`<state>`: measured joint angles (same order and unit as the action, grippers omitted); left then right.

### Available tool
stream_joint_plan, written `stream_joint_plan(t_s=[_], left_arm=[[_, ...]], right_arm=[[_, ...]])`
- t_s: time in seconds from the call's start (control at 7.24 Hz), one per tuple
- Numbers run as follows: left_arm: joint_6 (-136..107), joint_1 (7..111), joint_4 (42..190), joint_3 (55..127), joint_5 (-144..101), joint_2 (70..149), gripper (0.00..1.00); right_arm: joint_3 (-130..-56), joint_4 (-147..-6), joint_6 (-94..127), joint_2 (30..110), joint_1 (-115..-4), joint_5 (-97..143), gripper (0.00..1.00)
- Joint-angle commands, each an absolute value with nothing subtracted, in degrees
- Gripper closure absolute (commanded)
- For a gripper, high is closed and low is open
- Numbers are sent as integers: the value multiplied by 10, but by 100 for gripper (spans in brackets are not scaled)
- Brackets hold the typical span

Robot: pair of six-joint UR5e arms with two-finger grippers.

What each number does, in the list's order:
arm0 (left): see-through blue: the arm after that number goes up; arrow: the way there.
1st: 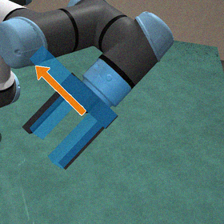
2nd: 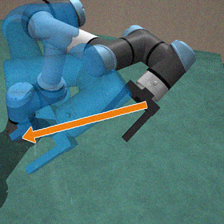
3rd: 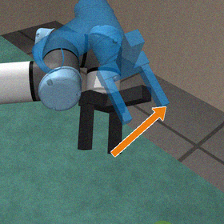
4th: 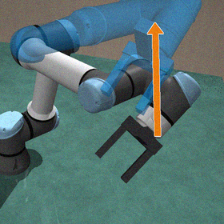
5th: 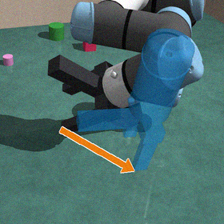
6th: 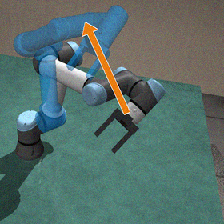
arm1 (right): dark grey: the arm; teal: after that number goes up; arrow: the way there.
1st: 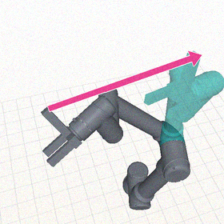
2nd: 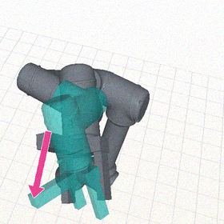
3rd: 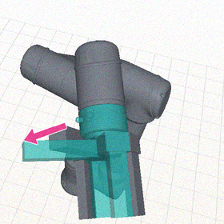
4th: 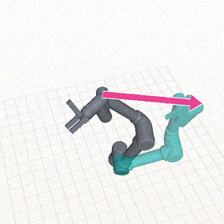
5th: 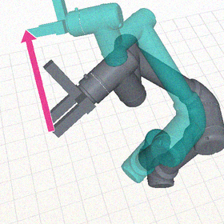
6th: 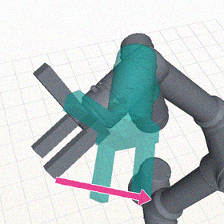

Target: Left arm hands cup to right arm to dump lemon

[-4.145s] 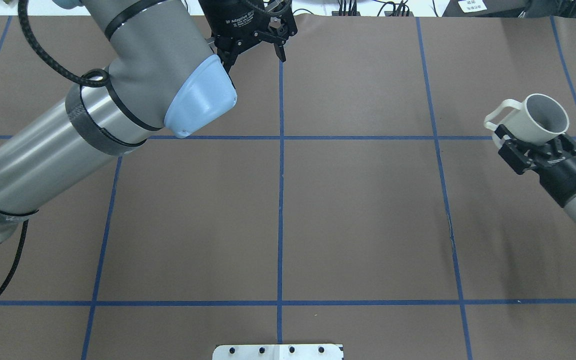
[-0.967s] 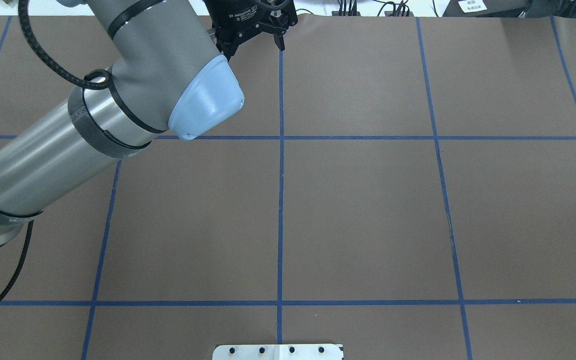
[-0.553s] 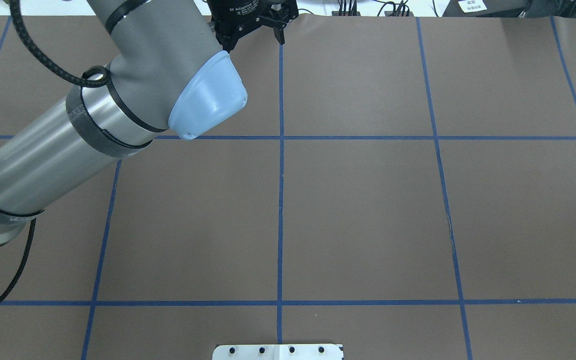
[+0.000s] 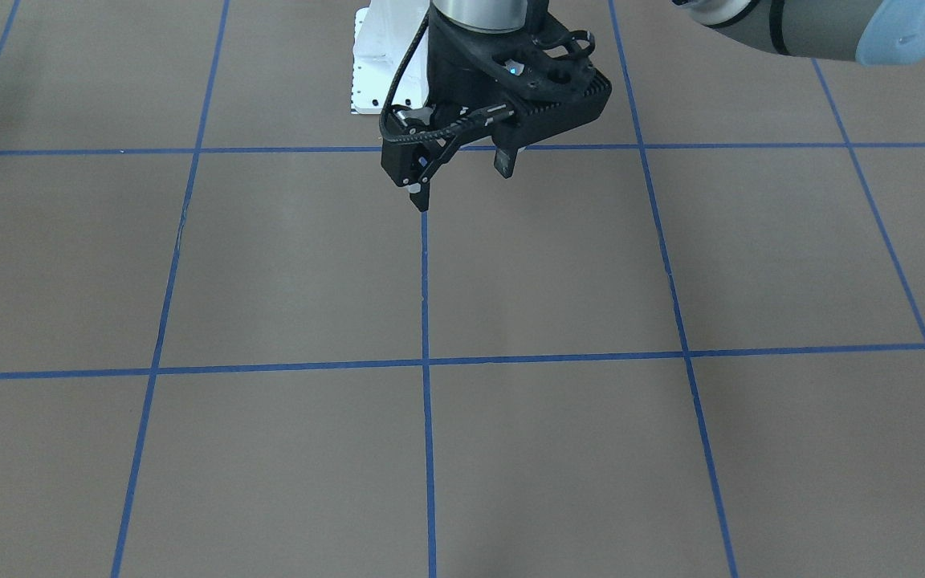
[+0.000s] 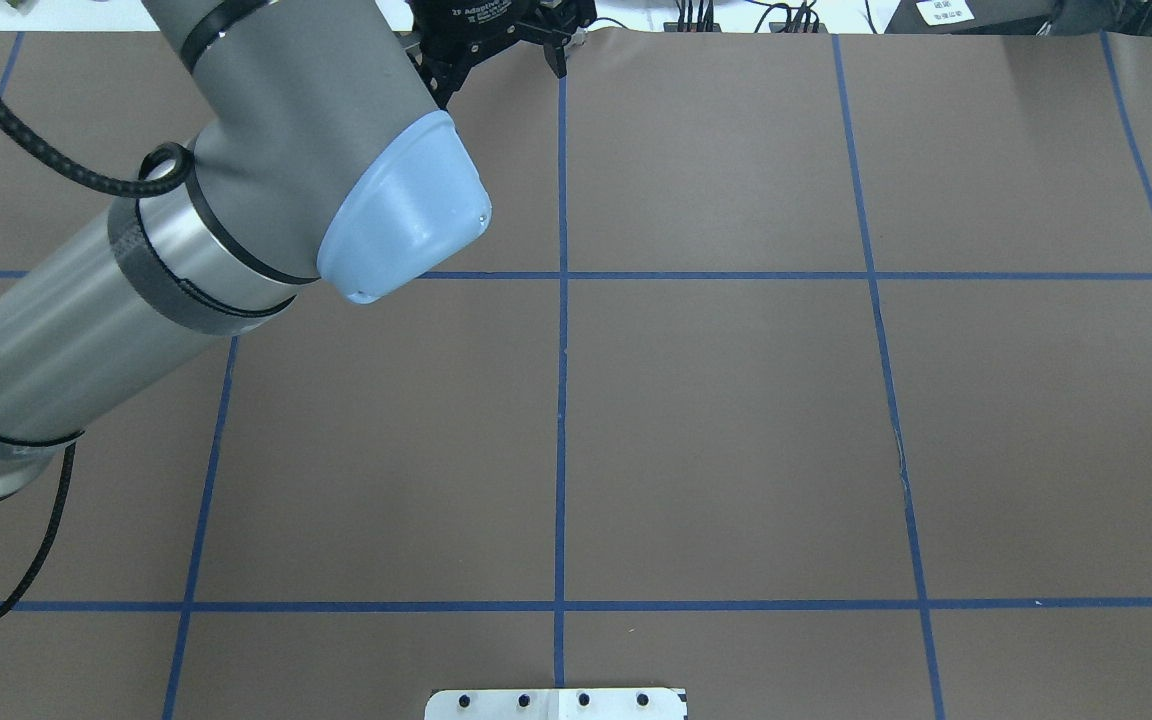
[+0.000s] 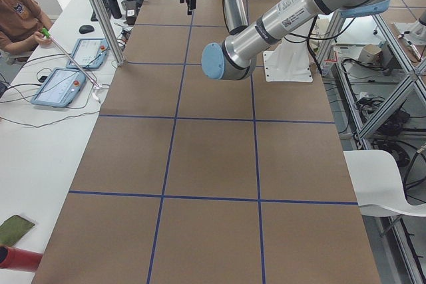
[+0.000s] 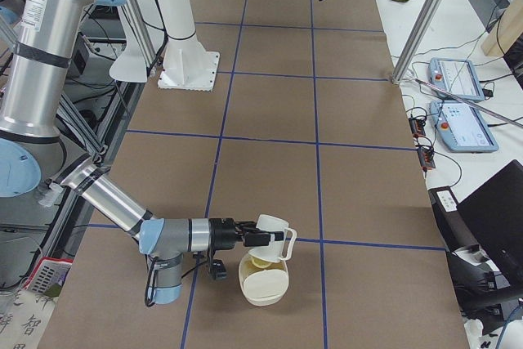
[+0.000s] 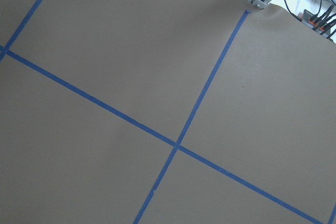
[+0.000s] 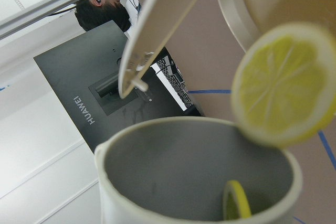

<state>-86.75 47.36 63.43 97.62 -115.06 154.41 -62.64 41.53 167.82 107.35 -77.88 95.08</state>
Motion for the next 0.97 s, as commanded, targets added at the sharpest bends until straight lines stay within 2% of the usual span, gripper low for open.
stream_joint_plan(t_s=[0.0,0.55,0.83], left_arm=[[-868,471,633,978,-1147,1545,0],[-868,467,631,978,-1136,1547,0],[-865,467,625,978,-1136,1550,0]], right_arm=[[-627,423,1715,1074,-780,950,75],[-627,426,1745,1071,-780,947,75],[-649,421,1739,1057,-780,952,75]])
